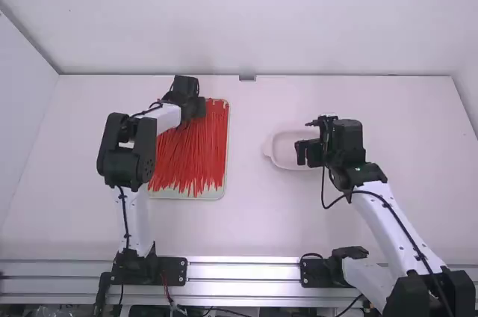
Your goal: Fasten the cable tie
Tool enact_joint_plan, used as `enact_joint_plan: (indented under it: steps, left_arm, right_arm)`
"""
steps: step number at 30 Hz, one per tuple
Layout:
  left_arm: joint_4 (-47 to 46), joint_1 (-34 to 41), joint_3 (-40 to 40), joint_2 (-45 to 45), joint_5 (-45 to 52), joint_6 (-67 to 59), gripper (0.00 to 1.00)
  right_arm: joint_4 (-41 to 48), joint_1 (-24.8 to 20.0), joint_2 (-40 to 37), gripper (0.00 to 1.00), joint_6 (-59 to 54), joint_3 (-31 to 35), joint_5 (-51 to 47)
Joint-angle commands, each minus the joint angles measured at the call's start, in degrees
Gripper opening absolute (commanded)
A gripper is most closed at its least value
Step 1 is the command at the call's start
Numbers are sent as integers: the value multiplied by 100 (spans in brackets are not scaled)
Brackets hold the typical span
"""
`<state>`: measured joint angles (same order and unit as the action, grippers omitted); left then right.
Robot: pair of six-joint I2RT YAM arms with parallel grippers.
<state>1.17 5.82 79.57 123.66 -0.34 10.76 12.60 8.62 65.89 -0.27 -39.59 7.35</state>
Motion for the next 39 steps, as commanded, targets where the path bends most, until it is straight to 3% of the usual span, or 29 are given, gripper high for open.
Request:
enact_joint_plan:
  steps: [1,15,24,39]
  left_arm:
    - [-7,-26,-37,109,-81,39,42]
    - [170,9,-37,264,-210,39,28]
    - [240,9,-37,264,-212,39,28]
    - [256,-24,-37,264,-210,146,14]
  right_arm:
    - [-11,4,46,98,0,-157,35]
    - [-11,4,46,98,0,-157,35]
    - [-9,7,46,98,0,-157,33]
    - [9,7,46,98,2,-157,33]
